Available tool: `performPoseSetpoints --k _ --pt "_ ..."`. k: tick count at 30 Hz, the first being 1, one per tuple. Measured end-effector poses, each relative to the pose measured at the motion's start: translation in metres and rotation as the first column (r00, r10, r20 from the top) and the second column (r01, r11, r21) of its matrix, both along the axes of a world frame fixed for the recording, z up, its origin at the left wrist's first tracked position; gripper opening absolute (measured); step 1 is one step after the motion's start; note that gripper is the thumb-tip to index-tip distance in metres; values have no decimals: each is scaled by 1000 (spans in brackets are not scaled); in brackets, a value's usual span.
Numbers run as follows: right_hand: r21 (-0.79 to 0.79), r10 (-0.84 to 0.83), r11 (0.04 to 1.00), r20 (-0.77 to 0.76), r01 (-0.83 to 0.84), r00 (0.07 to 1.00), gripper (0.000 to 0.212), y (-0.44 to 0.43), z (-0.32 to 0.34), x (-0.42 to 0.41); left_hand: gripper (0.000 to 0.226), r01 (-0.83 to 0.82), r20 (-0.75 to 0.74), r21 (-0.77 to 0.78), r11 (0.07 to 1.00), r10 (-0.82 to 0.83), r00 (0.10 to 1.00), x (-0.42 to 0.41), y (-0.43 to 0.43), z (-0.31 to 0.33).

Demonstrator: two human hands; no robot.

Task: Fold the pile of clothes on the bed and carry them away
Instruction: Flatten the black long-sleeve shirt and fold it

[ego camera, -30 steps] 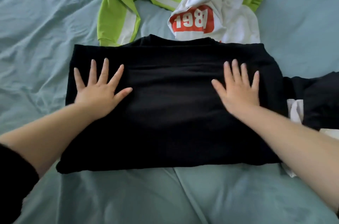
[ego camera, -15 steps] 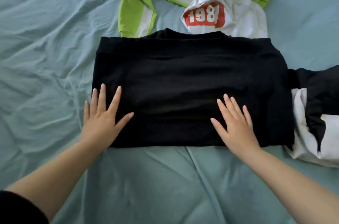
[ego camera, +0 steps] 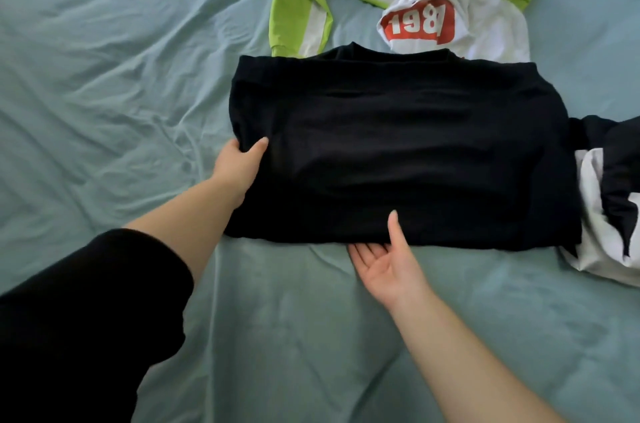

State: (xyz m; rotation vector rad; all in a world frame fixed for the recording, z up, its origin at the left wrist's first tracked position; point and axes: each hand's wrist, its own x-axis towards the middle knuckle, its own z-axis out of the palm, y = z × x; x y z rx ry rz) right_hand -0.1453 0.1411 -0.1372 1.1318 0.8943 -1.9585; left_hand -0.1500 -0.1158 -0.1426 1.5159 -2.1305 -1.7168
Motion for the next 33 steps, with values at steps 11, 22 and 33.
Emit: performPoseSetpoints --k 11,22,33 --pt "193 93 976 58 -103 994 43 -48 14 95 31 102 -17 -344 933 -115 993 100 -39 10" --pt "721 974 96 -209 -686 -84 69 -82 43 179 32 18 132 -295 955 22 991 230 -86 -1" --pt "769 740 -634 634 82 -224 80 103 -12 43 40 -10 160 -188 982 40 986 236 -88 -8"
